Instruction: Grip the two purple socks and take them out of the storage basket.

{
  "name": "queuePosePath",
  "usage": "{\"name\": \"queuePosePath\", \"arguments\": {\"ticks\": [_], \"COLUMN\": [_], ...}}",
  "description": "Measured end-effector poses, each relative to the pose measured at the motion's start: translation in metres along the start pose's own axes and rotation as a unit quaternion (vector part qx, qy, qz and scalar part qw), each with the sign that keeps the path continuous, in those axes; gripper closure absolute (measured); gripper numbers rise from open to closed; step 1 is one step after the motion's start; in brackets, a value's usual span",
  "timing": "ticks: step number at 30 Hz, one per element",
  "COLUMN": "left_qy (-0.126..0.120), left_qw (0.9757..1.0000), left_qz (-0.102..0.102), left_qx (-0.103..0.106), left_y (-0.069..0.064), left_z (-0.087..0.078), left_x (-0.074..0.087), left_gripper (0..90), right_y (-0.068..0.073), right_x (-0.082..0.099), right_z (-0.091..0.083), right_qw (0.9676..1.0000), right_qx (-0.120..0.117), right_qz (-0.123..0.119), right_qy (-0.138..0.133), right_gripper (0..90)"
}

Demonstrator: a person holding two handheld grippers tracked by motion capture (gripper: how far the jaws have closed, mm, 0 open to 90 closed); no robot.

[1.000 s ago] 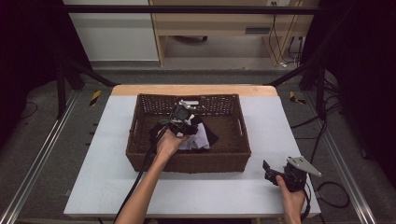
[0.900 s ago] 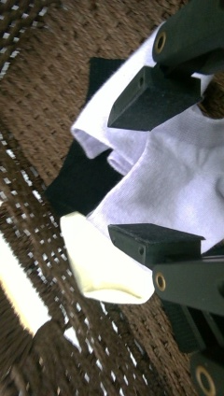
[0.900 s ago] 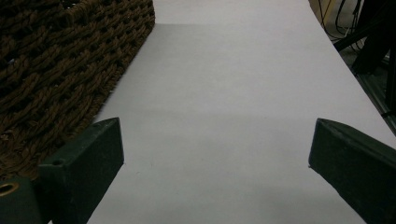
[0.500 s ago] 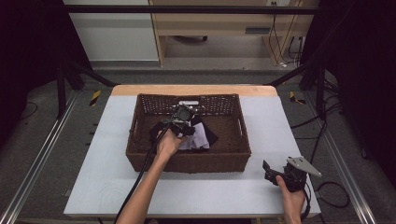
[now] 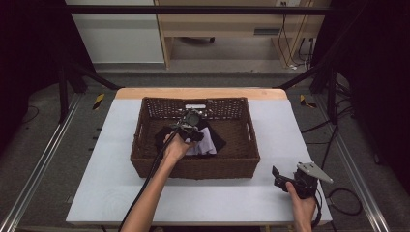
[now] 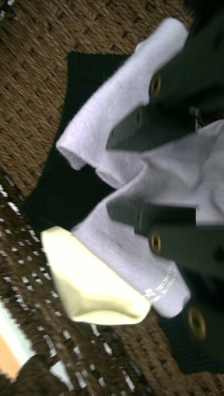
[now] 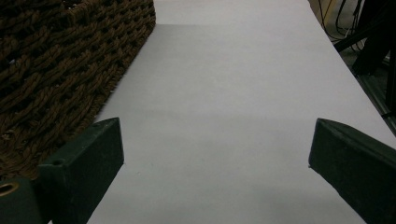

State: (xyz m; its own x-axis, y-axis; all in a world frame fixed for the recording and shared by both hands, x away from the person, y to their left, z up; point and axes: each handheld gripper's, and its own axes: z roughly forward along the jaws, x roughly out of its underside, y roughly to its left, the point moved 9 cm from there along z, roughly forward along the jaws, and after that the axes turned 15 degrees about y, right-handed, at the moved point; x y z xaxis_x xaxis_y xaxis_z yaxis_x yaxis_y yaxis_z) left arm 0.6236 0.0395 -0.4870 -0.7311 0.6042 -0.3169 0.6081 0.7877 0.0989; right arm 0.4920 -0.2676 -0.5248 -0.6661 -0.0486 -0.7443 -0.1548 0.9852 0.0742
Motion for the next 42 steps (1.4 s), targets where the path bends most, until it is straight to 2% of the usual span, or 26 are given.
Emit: {"name": "queuePosePath", "arguments": {"ticks": [4, 7, 11, 16, 18, 22, 24, 28, 29, 34, 38, 40, 42], "left_qy": [0.005, -0.021, -0.057, -0.099, -0.119, -0.165, -0.188, -0.228, -0.240, -0.281, -0.305, -0.314, -0.320], "left_qw": [0.9999, 0.9994, 0.9973, 0.9943, 0.9922, 0.9855, 0.9811, 0.9723, 0.9694, 0.9586, 0.9513, 0.9484, 0.9466], "left_qz": [-0.011, -0.025, -0.044, -0.037, -0.034, -0.032, -0.037, -0.041, -0.041, -0.037, -0.032, -0.029, -0.024], "left_qx": [0.002, 0.012, 0.016, 0.011, 0.012, 0.025, 0.030, 0.028, 0.028, 0.024, 0.025, 0.032, 0.033], "left_y": [0.001, 0.003, 0.007, 0.007, 0.006, 0.007, 0.009, 0.012, 0.012, 0.013, 0.016, 0.017, 0.017], "left_z": [-0.002, -0.009, -0.019, -0.031, -0.037, -0.050, -0.057, -0.073, -0.079, -0.104, -0.123, -0.132, -0.139], "left_x": [0.002, 0.002, 0.001, -0.001, -0.002, -0.004, -0.006, -0.007, -0.007, -0.005, 0.002, 0.005, 0.010], "left_gripper": [79.9, 83.7, 86.5, 87.1, 87.3, 87.6, 87.7, 87.8, 87.8, 87.8, 87.8, 87.8, 87.7], "right_y": [0.000, 0.000, 0.000, -0.001, -0.001, -0.001, -0.001, -0.001, -0.001, -0.001, 0.000, -0.001, -0.001], "right_x": [0.000, 0.000, 0.000, 0.000, 0.000, 0.000, 0.000, 0.000, 0.000, 0.000, 0.000, 0.000, 0.000], "right_z": [0.000, 0.000, 0.000, 0.000, 0.000, 0.000, 0.000, -0.001, 0.000, 0.000, 0.000, 0.000, 0.000], "right_qw": [1.0000, 1.0000, 1.0000, 1.0000, 1.0000, 1.0000, 1.0000, 1.0000, 1.0000, 1.0000, 1.0000, 1.0000, 1.0000], "right_qx": [0.001, 0.000, 0.000, 0.001, 0.000, 0.000, -0.001, 0.001, 0.001, 0.001, -0.001, 0.000, 0.000], "right_qz": [-0.001, 0.000, 0.000, 0.000, 0.000, 0.000, 0.000, 0.000, 0.000, 0.000, 0.000, 0.000, 0.000], "right_qy": [-0.001, -0.001, 0.000, -0.001, 0.000, 0.000, 0.000, 0.000, 0.000, 0.000, -0.001, 0.000, 0.000], "right_gripper": [3.7, 3.7, 3.7, 3.7, 3.7, 3.7, 3.7, 3.7, 3.7, 3.7, 3.7, 3.7, 3.7]}}
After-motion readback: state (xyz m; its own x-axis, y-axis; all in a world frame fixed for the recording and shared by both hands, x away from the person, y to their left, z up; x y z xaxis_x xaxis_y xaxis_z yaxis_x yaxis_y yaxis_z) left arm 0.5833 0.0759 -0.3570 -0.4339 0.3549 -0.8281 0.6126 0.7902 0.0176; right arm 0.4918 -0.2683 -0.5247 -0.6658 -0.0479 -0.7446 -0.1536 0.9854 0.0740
